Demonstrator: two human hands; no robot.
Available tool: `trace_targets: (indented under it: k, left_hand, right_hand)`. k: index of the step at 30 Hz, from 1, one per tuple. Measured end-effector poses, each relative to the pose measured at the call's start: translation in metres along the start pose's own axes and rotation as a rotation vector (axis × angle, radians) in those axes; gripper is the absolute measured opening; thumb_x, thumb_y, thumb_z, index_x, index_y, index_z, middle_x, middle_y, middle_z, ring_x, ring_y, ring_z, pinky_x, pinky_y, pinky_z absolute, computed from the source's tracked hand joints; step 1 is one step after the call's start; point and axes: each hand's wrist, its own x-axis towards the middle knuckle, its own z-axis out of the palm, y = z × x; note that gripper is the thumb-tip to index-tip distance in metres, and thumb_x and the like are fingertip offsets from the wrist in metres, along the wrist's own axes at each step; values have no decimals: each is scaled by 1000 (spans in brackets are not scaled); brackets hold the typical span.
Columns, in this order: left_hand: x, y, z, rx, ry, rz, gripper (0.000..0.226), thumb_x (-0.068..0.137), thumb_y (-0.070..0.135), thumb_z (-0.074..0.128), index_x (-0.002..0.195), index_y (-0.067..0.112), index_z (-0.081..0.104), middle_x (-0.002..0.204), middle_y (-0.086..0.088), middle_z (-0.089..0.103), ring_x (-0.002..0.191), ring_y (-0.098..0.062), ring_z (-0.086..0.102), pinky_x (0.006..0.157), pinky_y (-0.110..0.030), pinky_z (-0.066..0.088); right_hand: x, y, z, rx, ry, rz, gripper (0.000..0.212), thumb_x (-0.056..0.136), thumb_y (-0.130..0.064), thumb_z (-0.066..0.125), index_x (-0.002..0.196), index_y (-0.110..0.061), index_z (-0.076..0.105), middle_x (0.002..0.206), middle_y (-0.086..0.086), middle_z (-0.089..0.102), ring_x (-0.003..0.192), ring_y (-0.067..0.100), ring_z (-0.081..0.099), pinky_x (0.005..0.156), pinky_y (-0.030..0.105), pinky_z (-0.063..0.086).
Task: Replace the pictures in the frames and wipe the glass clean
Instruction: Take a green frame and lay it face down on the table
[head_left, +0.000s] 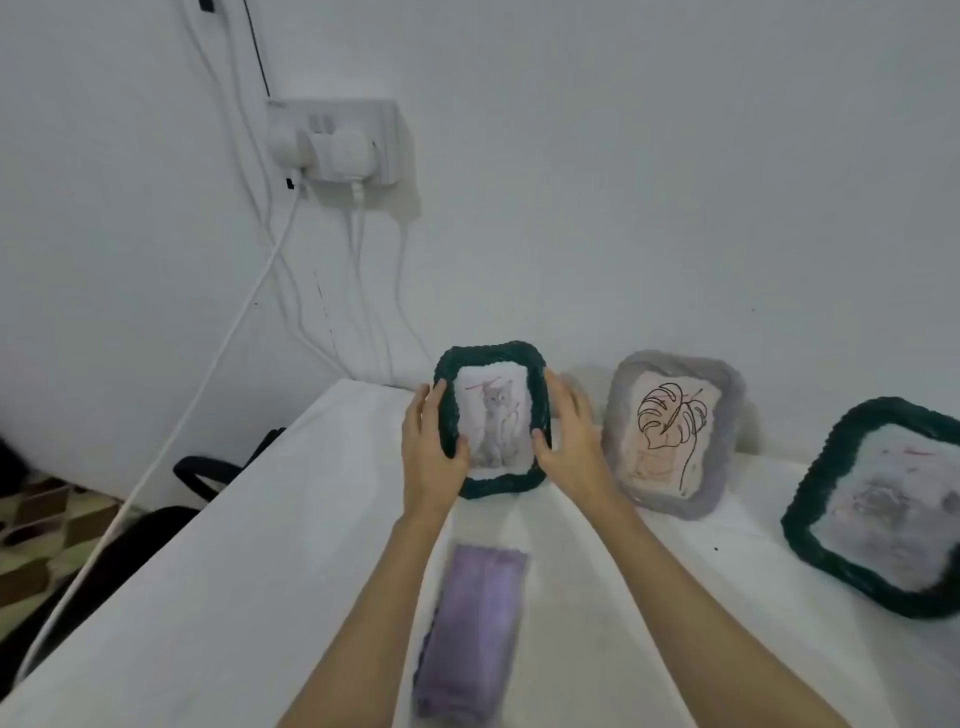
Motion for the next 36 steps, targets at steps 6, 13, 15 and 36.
trace_targets:
  k: [6,13,15,36]
  left_hand:
    - [-7,-18,-5,-84,-158,-55,85,79,5,66,140,38,18,138,-1,41,121,-20,44,102,-36,43]
    - [-8,-3,-15,-209,-217,-157,91,72,-1,74,141,35,25,122,1,52,93,-4,56,67,-7,49]
    - [-13,6,-21,-250,-231,-162,92,71,-1,75,138,39,28,111,9,53,91,-3,56,67,-8,49]
    - [-110,117,21,-275,-594,226,83,74,3,74,127,51,32,106,21,58,90,7,58,77,-9,49]
  right_hand:
    - [-8,19,11,33,-160,147,90,83,0,55,144,-41,4,137,7,40,118,17,45,99,27,38]
    - [-8,14,0,86,-184,180,92,81,10,55,146,-36,8,131,3,49,101,8,53,85,17,48]
    - [-13,8,-11,96,-175,195,93,81,9,57,145,-40,9,123,4,52,78,-1,51,72,9,46]
    - [-91,-81,-185,-276,95,409,30,77,-53,62,86,-25,62,56,-12,49,51,5,45,50,24,34]
